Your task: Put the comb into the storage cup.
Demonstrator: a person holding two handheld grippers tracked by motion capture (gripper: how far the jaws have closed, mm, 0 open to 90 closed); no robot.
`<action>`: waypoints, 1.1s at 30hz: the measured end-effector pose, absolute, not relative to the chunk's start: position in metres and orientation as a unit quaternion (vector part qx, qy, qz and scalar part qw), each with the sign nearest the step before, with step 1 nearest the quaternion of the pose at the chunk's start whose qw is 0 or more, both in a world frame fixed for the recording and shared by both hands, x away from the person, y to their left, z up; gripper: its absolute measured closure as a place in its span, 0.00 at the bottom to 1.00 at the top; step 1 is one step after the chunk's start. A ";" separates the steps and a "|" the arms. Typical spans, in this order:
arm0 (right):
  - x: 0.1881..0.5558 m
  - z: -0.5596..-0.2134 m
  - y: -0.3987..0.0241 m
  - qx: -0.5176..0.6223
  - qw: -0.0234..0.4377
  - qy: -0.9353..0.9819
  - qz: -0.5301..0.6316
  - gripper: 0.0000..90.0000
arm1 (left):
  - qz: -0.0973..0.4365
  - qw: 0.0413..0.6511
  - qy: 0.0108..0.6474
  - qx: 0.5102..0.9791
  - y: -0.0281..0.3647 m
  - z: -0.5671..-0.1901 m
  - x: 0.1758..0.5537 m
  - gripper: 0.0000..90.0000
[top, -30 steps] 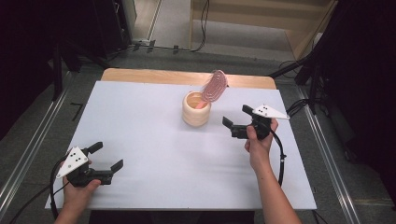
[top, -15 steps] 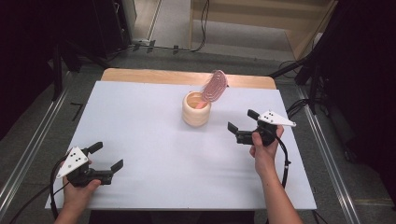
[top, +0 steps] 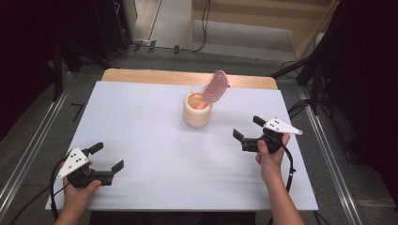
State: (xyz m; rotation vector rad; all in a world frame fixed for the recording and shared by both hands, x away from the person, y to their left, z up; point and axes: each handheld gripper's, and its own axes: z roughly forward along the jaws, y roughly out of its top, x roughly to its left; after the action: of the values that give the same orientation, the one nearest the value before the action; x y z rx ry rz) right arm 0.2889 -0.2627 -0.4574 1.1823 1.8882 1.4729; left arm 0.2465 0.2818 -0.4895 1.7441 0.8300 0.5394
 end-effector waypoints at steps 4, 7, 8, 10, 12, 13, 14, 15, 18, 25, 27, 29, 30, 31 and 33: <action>0.282 -0.459 -0.266 0.428 0.238 0.690 0.532 0.00 | 0.227 0.538 0.349 0.733 0.282 -0.490 0.246 0.00; 0.277 -0.461 -0.269 0.429 0.241 0.690 0.531 0.00 | 0.227 0.538 0.350 0.733 0.282 -0.490 0.246 0.00; 0.276 -0.461 -0.269 0.429 0.241 0.689 0.531 0.00 | 0.227 0.538 0.349 0.733 0.282 -0.490 0.246 0.00; 0.273 -0.462 -0.271 0.430 0.241 0.689 0.531 0.00 | 0.227 0.538 0.350 0.733 0.282 -0.490 0.246 0.00; 0.270 -0.463 -0.273 0.431 0.242 0.688 0.531 0.00 | 0.227 0.538 0.350 0.733 0.282 -0.490 0.246 0.00; 0.269 -0.464 -0.274 0.431 0.243 0.688 0.531 0.00 | 0.227 0.538 0.350 0.733 0.282 -0.490 0.246 0.00; 0.268 -0.464 -0.275 0.432 0.244 0.688 0.531 0.00 | 0.227 0.538 0.350 0.732 0.282 -0.490 0.246 0.00; 0.267 -0.465 -0.276 0.433 0.243 0.687 0.531 0.00 | 0.227 0.538 0.350 0.732 0.282 -0.490 0.246 0.00; 0.262 -0.467 -0.280 0.435 0.244 0.686 0.530 0.00 | 0.227 0.538 0.350 0.733 0.282 -0.490 0.246 0.00; 0.253 -0.472 -0.287 0.439 0.246 0.684 0.528 0.00 | 0.227 0.538 0.350 0.732 0.282 -0.490 0.246 0.00; 0.251 -0.473 -0.290 0.440 0.247 0.683 0.528 0.00 | 0.228 0.538 0.349 0.733 0.282 -0.490 0.246 0.00; 0.248 -0.474 -0.293 0.443 0.247 0.682 0.527 0.00 | 0.228 0.537 0.349 0.733 0.282 -0.490 0.246 0.00; 0.247 -0.474 -0.294 0.443 0.247 0.682 0.527 0.00 | 0.228 0.537 0.349 0.733 0.282 -0.490 0.246 0.00; 0.246 -0.475 -0.295 0.443 0.249 0.682 0.527 0.00 | 0.228 0.537 0.349 0.733 0.282 -0.490 0.246 0.00; 0.245 -0.476 -0.296 0.443 0.251 0.682 0.525 0.00 | 0.228 0.538 0.349 0.733 0.282 -0.490 0.246 0.00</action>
State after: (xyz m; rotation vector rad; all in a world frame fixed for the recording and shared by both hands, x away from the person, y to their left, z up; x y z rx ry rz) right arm 0.2447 -0.2965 -0.4755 1.2071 1.8554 1.4297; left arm 0.2463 0.2815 -0.4897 1.7434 0.8315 0.5424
